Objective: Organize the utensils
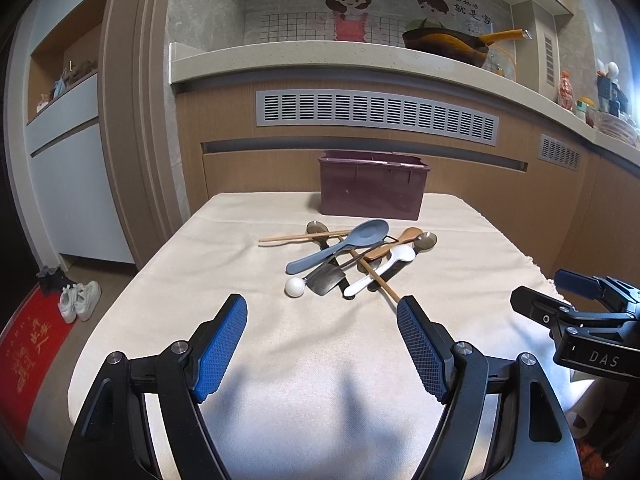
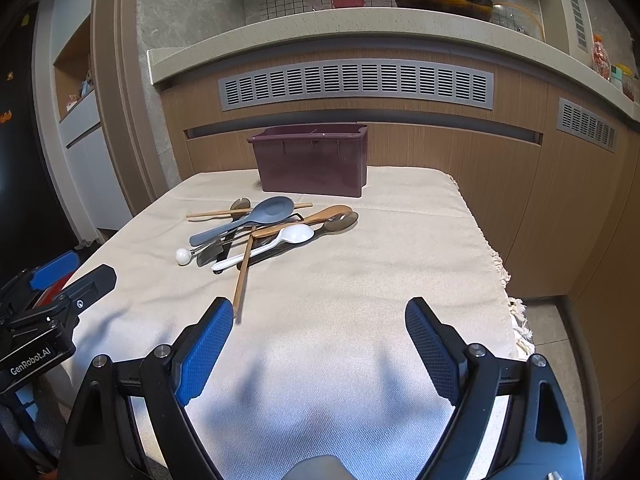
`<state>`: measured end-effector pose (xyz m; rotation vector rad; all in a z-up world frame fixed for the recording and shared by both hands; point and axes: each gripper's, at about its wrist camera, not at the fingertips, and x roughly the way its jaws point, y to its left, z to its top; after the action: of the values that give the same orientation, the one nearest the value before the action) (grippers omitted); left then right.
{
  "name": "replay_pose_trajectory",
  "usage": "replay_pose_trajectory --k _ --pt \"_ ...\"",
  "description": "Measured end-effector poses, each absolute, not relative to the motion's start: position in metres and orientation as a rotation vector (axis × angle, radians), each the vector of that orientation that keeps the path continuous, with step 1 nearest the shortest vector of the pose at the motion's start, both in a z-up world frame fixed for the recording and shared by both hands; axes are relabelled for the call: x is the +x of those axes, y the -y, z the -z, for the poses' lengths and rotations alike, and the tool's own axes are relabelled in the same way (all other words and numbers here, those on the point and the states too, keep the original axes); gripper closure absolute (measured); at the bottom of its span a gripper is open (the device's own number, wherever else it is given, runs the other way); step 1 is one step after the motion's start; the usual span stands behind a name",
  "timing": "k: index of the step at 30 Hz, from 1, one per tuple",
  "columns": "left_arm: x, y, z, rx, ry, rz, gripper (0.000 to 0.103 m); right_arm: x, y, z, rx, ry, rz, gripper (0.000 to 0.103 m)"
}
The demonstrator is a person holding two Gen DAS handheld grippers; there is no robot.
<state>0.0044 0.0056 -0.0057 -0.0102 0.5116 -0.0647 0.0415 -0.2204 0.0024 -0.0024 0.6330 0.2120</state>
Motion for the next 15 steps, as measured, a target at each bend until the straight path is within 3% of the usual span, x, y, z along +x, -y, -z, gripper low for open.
replay_pose_trajectory --k 15 --pt "0.008 0.003 0.010 0.035 -0.558 0.099 0.027 0.041 0.220 -0.003 -0.006 -0.627 -0.211 0.017"
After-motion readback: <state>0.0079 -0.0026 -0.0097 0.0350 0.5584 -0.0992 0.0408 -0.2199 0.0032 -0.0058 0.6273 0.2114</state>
